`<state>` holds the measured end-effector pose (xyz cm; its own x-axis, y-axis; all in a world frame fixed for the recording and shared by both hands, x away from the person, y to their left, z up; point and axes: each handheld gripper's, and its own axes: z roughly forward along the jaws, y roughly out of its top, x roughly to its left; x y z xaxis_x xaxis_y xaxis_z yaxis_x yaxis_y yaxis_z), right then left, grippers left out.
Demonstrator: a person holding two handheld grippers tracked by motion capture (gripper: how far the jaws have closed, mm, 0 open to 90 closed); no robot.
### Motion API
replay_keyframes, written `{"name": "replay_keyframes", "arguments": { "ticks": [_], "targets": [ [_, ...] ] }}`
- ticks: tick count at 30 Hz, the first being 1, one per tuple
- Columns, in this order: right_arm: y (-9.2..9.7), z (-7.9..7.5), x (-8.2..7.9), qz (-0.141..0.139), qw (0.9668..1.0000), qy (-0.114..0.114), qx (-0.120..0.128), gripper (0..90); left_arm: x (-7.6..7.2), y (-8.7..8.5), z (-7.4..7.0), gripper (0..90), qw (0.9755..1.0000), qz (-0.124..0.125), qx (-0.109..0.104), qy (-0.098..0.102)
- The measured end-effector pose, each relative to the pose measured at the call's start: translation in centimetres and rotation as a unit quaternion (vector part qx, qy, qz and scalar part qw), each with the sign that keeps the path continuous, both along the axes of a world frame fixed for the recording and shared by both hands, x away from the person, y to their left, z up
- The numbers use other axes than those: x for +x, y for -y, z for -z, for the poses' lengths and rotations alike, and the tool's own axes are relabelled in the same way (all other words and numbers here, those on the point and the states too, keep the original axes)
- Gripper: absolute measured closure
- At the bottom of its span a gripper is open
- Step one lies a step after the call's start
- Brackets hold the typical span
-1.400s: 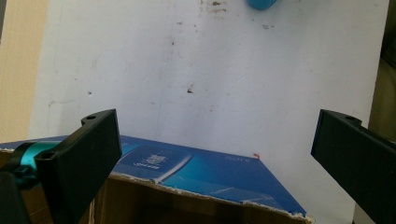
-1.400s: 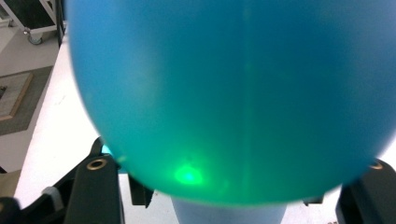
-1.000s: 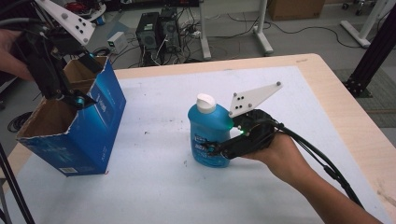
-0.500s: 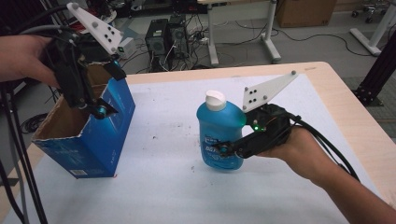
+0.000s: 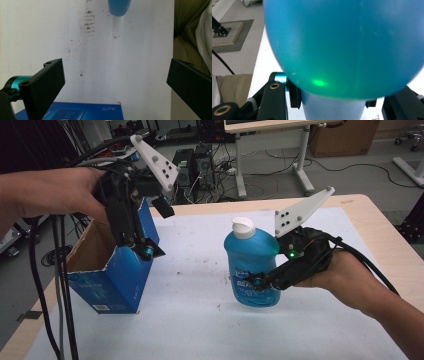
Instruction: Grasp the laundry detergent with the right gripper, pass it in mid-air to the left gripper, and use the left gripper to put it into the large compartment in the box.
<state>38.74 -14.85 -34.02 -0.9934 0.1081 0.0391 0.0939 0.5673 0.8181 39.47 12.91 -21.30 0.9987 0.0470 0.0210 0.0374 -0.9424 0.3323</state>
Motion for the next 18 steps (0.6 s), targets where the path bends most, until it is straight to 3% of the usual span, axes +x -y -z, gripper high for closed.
{"name": "replay_keyframes", "arguments": {
  "ticks": [4, 18],
  "targets": [
    [-0.2, -0.5, 0.0, -0.01, 0.9999, 0.003, 0.001, 45.3, -0.2, 1.3, 0.3, 1.6, 0.9999, 0.007, 0.005, -0.013],
    [-1.8, -1.7, 0.2, -0.037, 0.9993, 0.009, -0.007, 45.3, -0.7, 4.3, 0.3, 1.6, 0.9992, 0.031, 0.001, -0.023]
  ]
}}
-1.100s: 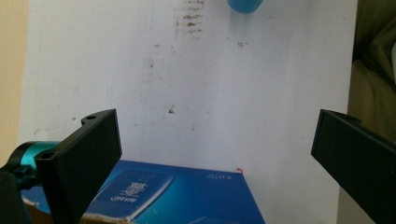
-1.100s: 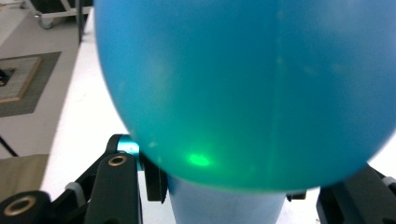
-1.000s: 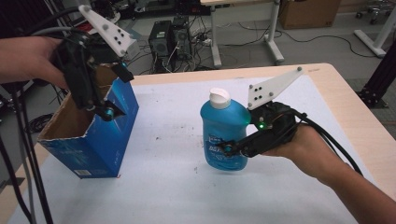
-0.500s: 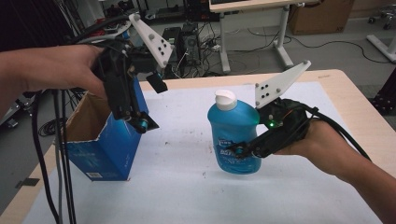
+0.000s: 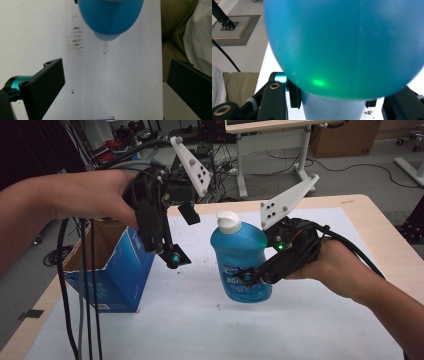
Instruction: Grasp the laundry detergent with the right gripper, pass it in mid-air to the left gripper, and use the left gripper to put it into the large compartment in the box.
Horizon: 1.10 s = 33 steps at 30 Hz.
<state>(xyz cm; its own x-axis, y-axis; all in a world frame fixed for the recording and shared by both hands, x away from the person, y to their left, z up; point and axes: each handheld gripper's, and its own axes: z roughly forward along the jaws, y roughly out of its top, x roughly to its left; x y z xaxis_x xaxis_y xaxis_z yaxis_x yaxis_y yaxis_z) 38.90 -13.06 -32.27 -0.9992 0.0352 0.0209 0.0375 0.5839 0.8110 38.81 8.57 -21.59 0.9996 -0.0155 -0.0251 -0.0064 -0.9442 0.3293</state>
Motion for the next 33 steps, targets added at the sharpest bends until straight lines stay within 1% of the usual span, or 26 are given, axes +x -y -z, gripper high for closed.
{"name": "replay_keyframes", "arguments": {
  "ticks": [4, 7, 11, 20, 24, 30, 33],
  "targets": [
    [-0.5, -0.2, 0.0, -0.006, 1.0, 0.0, -0.004, 45.3, -0.1, 0.8, -0.1, 1.6, 1.0, 0.005, -0.003, -0.002],
    [-0.8, -0.3, 0.0, -0.01, 0.9999, -0.001, -0.004, 45.3, -0.2, 1.3, -0.1, 1.6, 0.9999, 0.011, 0.0, -0.003],
    [-1.2, -0.6, 0.0, -0.011, 0.9999, -0.001, -0.004, 45.3, -0.2, 1.9, -0.2, 1.7, 0.9999, 0.016, -0.005, -0.002],
    [-2.2, -0.7, 0.0, -0.02, 0.9997, -0.005, -0.008, 45.3, -0.1, 2.9, 0.1, 1.7, 0.9998, 0.019, -0.005, -0.003],
    [-2.4, -0.7, 0.0, -0.024, 0.9996, -0.005, -0.012, 45.3, -0.1, 3.1, 0.2, 1.6, 0.9998, 0.019, 0.001, -0.002],
    [-2.8, -0.7, 0.1, -0.026, 0.9995, -0.015, -0.01, 45.2, 0.0, 3.6, 0.4, 2.0, 0.9997, 0.024, 0.007, -0.001],
    [-2.9, -0.7, 0.0, -0.028, 0.9994, -0.015, -0.011, 45.3, 0.0, 3.7, 0.5, 2.3, 0.9996, 0.024, 0.012, 0.001]
  ]
}}
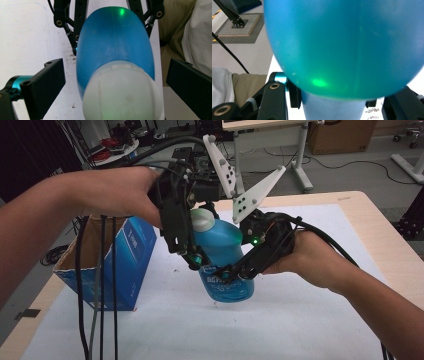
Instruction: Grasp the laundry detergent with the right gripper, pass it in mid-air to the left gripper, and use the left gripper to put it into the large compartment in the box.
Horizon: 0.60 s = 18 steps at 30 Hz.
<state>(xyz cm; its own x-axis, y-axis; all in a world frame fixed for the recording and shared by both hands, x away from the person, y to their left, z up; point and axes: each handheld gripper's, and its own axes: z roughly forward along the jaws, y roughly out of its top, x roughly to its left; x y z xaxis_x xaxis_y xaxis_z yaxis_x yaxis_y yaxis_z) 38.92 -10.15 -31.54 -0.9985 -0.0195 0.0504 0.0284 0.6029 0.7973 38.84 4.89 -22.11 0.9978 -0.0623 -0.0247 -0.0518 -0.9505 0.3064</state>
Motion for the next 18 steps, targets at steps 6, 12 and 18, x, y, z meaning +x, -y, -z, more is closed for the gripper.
{"name": "replay_keyframes", "arguments": {
  "ticks": [6, 12, 18],
  "targets": [
    [0.01, -0.11, 0.0, 0.001, 1.0, -0.001, 0.003, 45.2, 0.11, 0.22, 0.29, 4.7, 1.0, 0.003, 0.008, -0.003],
    [0.05, -0.15, -0.07, -0.001, 1.0, 0.0, 0.003, 45.3, 0.22, 0.31, 0.39, 11.1, 0.9999, 0.007, 0.007, -0.006],
    [-0.02, -0.12, -0.13, -0.002, 1.0, -0.002, 0.003, 45.3, 0.25, 0.27, 0.4, 15.6, 0.9999, 0.009, 0.008, -0.005]
  ]
}}
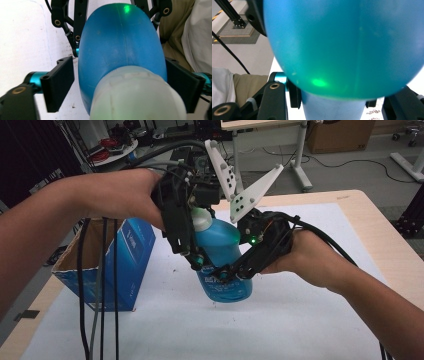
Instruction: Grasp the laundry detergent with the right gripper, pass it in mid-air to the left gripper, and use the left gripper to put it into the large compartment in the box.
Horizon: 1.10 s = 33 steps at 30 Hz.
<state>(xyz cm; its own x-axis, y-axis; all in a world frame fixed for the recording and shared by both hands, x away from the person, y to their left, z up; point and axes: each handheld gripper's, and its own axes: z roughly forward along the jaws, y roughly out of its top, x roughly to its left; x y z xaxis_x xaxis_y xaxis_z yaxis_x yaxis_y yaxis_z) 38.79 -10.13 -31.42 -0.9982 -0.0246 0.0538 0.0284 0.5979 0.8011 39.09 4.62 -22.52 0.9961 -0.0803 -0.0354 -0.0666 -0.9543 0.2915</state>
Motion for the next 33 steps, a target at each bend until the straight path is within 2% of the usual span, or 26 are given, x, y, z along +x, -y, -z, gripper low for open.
{"name": "replay_keyframes", "arguments": {
  "ticks": [3, 11, 18, 28, 31, 33],
  "targets": [
    [-0.13, 0.06, -0.04, -0.002, 1.0, 0.0, 0.002, 45.2, 0.02, 0.0, 0.04, 20.3, 1.0, 0.004, 0.002, 0.003],
    [-0.06, 0.01, -0.07, -0.003, 1.0, -0.002, -0.001, 45.3, 0.01, 0.06, 0.07, 25.3, 1.0, 0.008, 0.003, 0.001],
    [0.0, 0.03, -0.04, -0.003, 1.0, -0.003, -0.002, 45.2, -0.07, 0.12, 0.12, 35.7, 0.9999, 0.017, 0.0, -0.001],
    [-0.05, 0.12, -0.03, -0.005, 1.0, -0.005, 0.002, 45.2, -0.19, 0.05, 0.08, 36.8, 0.9999, 0.016, 0.0, 0.001],
    [-0.21, 0.21, -0.05, -0.009, 0.9999, -0.009, 0.004, 45.0, -0.28, 0.26, 0.08, 36.8, 0.9994, 0.024, 0.022, 0.009],
    [-0.36, 0.34, -0.09, -0.011, 0.9999, -0.007, 0.004, 44.7, -0.32, 0.29, 0.05, 36.8, 0.9993, 0.023, 0.026, 0.008]
  ]
}}
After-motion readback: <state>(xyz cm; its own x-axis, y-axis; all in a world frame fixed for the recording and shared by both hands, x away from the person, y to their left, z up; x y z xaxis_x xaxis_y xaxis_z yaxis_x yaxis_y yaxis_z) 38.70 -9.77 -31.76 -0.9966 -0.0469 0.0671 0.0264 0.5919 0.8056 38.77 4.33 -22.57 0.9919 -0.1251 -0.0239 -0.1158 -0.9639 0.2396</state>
